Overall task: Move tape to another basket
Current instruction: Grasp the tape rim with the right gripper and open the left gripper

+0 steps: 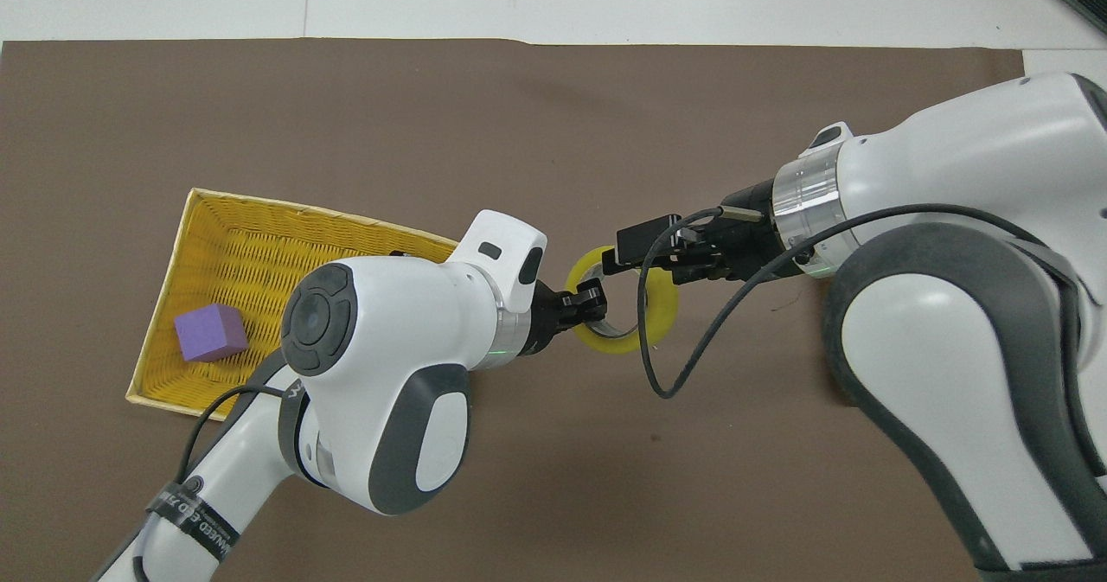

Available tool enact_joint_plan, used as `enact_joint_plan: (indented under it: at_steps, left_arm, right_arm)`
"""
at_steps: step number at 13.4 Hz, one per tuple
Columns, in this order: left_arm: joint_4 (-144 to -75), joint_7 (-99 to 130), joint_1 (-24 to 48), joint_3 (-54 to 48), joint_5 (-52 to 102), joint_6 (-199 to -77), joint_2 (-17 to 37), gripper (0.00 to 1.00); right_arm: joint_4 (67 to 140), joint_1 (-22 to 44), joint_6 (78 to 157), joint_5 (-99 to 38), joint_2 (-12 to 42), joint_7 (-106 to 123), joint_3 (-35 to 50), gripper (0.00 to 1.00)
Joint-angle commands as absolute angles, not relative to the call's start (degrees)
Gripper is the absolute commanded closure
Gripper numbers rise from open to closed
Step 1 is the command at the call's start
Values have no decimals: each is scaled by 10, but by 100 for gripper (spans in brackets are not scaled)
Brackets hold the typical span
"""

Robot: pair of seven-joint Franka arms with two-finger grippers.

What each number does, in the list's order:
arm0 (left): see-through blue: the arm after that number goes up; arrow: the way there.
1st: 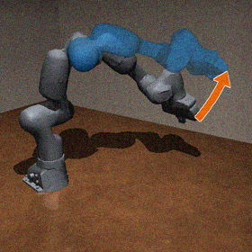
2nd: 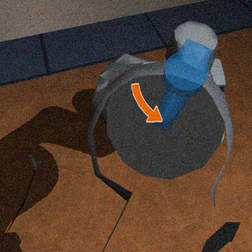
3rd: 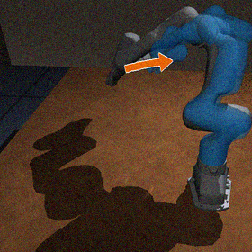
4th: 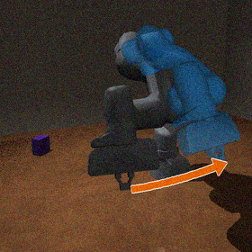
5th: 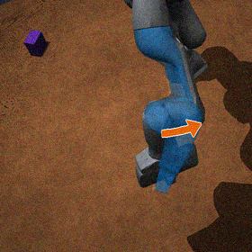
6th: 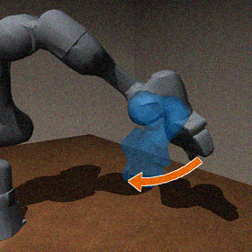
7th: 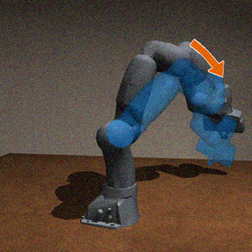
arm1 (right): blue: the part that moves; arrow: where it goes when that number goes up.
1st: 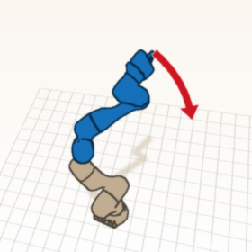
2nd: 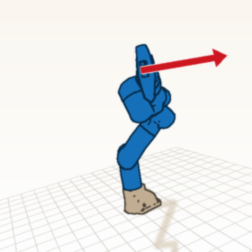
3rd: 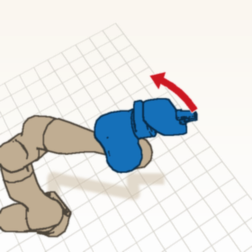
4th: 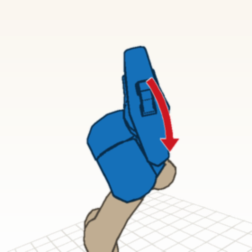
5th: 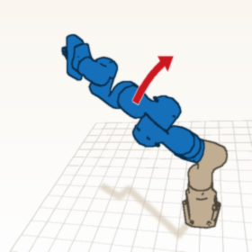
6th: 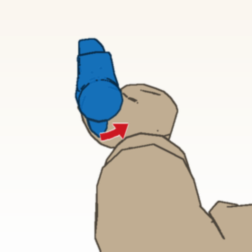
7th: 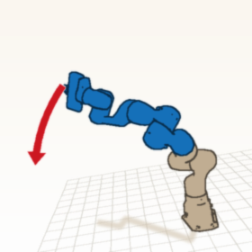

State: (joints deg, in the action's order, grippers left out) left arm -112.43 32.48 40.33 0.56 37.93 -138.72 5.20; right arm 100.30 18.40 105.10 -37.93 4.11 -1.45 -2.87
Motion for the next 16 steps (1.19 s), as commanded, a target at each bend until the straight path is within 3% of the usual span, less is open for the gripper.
enact_joint_plan:
  at_steps: [1,5,6,7,8,10,11,12,13,16]
  left_arm:
    - [-1114,318,408,10,403,-1390,44,100]
    - [-1099,314,400,10,423,-1399,47,100]
    - [-1098,314,404,9,437,-1421,47,100]
    - [-1099,314,408,3,441,-1447,47,100]
    - [-1099,314,408,-7,446,-1461,47,100]
    - [-1099,314,408,-11,446,-1467,47,100]
    - [-1099,314,408,-12,444,-1467,47,94]
    - [-1094,316,406,-11,439,-1464,47,20]
    - [-1092,320,403,-11,439,-1460,40,0]
    - [-1098,323,387,3,435,-1428,5,0]
  right_arm:
    - [1047,164,1065,-399,18,69,-30,0]
    - [1049,165,1071,-399,22,83,-30,0]
    - [1048,165,1072,-397,22,84,-31,18]
    - [1045,165,1072,-396,25,73,-31,64]
    - [1042,165,1073,-394,25,51,-30,100]
    - [1029,170,1075,-390,32,23,-31,100]
    - [1027,171,1075,-389,34,22,-30,100]
    - [1026,170,1075,-388,34,21,-30,100]
    - [1026,168,1075,-388,34,20,-31,100]
    - [1025,159,1075,-388,35,25,-31,100]
